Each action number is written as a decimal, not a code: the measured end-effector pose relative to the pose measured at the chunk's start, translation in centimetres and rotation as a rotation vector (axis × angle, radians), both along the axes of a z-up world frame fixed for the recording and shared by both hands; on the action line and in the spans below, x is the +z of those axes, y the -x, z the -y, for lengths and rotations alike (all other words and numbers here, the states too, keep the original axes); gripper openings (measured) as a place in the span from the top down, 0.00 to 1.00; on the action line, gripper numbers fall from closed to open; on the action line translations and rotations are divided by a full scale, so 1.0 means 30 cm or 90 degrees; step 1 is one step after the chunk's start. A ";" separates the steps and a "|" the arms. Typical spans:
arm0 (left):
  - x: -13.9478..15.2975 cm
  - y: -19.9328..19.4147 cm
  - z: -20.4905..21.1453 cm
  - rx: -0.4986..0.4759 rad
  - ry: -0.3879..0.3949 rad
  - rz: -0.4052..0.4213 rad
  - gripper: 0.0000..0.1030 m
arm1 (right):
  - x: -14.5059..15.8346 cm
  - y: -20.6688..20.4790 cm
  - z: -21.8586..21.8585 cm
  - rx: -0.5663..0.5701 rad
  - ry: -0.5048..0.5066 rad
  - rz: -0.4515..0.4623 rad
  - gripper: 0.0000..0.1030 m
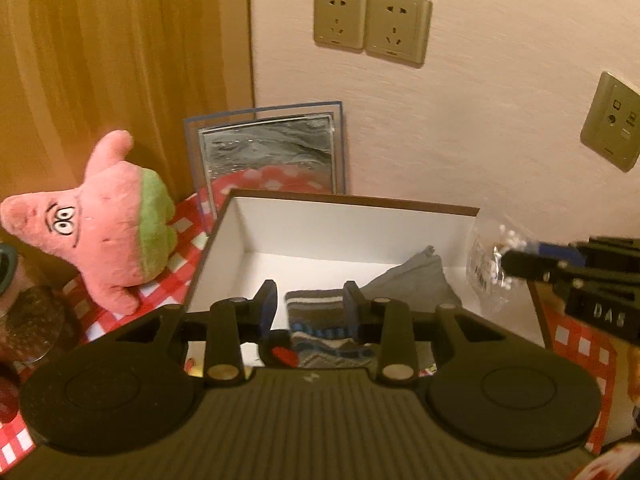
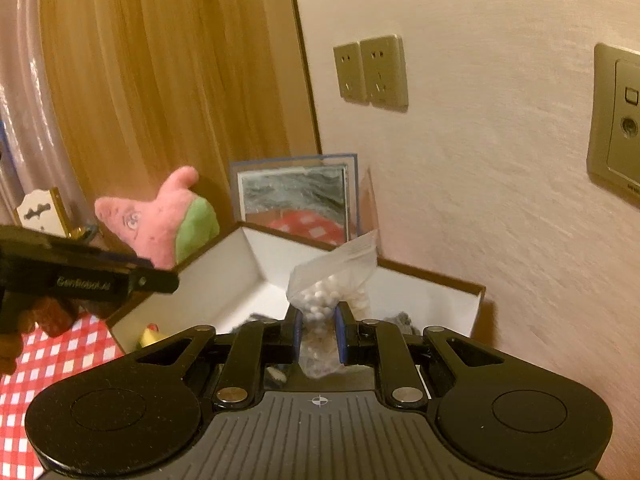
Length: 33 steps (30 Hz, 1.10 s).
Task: Organize soft objects
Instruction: 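Lower the knit glove and swab bag into the box and open both grippers, then withdraw both grippers from the box back toward the table items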
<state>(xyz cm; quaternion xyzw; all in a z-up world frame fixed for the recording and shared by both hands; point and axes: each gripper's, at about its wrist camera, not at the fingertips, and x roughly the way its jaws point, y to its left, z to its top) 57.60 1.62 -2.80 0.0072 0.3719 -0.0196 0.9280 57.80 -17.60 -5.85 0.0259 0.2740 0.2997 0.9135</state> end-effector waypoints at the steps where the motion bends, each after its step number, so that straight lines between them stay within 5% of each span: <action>1: 0.003 0.011 -0.007 0.002 -0.001 0.001 0.67 | 0.003 0.000 -0.004 -0.003 -0.001 0.004 0.84; 2: 0.006 0.023 -0.017 0.005 -0.002 0.001 0.66 | 0.005 -0.003 -0.010 -0.004 0.000 0.004 0.78; 5: 0.015 0.060 -0.045 0.016 -0.005 0.001 0.64 | 0.005 0.000 -0.018 -0.008 -0.003 0.004 0.34; 6: 0.015 0.071 -0.055 0.020 -0.007 0.000 0.62 | 0.006 0.011 -0.015 -0.007 -0.012 0.012 0.30; 33: -0.034 0.738 -0.376 0.216 -0.005 -0.058 0.60 | -0.007 0.431 -0.082 0.113 -0.016 -0.053 0.30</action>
